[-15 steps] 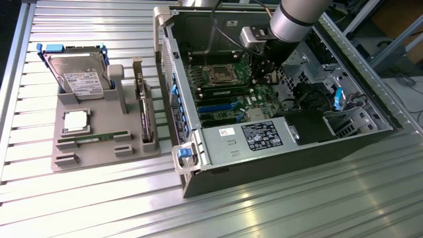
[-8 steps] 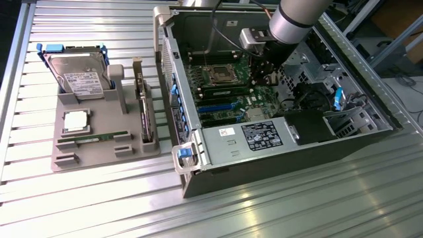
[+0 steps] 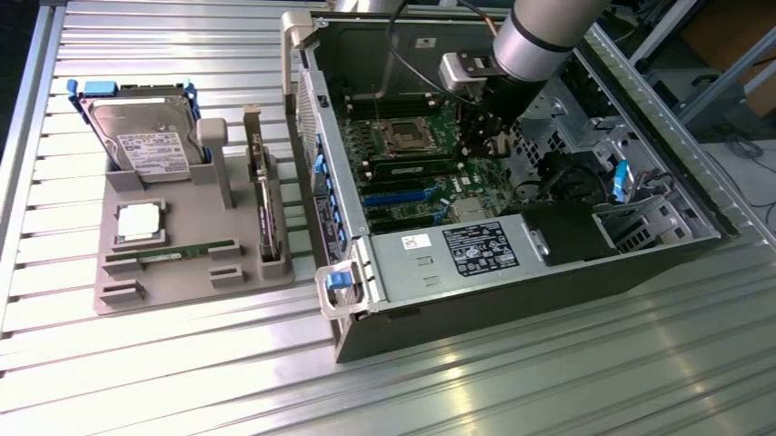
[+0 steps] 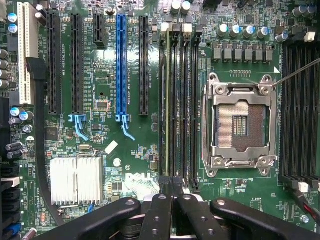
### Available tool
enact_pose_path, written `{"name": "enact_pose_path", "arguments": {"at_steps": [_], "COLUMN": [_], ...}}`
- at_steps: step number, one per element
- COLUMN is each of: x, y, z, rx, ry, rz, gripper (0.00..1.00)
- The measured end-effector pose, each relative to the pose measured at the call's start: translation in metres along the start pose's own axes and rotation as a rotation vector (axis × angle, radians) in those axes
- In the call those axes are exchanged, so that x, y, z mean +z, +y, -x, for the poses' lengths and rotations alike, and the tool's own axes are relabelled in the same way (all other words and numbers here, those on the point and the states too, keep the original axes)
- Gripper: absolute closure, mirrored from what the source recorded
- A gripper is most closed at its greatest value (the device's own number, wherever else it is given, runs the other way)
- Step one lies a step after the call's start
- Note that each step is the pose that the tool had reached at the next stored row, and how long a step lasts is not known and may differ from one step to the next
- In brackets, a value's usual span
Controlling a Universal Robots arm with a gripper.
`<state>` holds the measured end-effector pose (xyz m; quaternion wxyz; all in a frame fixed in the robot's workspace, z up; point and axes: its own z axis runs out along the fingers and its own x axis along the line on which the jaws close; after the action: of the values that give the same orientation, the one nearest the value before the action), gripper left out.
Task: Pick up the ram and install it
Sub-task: 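Press down the ram until it locks into place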
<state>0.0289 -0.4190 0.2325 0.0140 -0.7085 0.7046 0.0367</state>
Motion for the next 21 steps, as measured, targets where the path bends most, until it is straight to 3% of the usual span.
{"name": "enact_pose_path", "arguments": {"at_steps": [4, 9, 13, 15, 17, 19, 21], "x": [0.0002, -0.0124, -0.0137, -0.0134, -0.0129, -0.0123, -0.0119], "y": [0.0, 0.0004, 0.0011, 0.0097, 0.0243, 0.0411, 0.0504], "z": [0.0, 0.001, 0.001, 0.001, 0.002, 0.003, 0.003], "rx": [0.0, 0.0, 0.0, 0.0, 0.0, -0.001, -0.001], "ry": [0.0, -0.0001, -0.0001, 0.0, 0.0, 0.0001, 0.0], "rz": [0.0, -0.0001, 0.0, -0.0009, -0.0045, -0.0107, -0.0173], "gripper": [0.89, 0.89, 0.89, 0.89, 0.89, 0.89, 0.89]}}
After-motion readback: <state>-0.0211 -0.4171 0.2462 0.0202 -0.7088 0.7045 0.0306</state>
